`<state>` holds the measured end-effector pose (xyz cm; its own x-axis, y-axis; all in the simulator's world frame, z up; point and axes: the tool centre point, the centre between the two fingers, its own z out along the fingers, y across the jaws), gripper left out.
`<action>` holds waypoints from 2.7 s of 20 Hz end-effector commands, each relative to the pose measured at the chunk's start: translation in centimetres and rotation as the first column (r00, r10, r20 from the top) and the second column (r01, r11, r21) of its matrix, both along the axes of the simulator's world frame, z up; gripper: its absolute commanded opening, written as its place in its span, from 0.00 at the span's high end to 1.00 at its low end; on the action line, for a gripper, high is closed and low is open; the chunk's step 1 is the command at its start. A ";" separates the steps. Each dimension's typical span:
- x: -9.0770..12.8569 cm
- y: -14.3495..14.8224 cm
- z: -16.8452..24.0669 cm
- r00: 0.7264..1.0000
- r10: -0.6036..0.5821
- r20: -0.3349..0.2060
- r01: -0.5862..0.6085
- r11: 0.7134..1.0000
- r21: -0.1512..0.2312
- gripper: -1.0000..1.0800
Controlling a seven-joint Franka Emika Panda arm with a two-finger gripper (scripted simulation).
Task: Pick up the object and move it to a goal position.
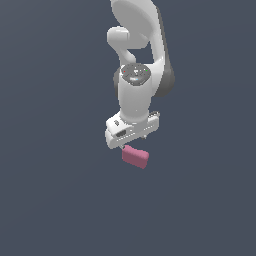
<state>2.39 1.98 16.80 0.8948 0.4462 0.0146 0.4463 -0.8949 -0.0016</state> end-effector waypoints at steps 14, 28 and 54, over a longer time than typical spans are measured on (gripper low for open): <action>0.9 0.7 -1.4 0.901 0.434 -0.009 -0.434 0.901 -0.008 0.04; 1.4 1.1 -2.2 0.769 0.639 -0.012 -0.639 0.769 -0.008 0.04; 1.4 1.1 -7.2 0.757 0.653 -0.012 -0.653 0.757 -0.008 1.00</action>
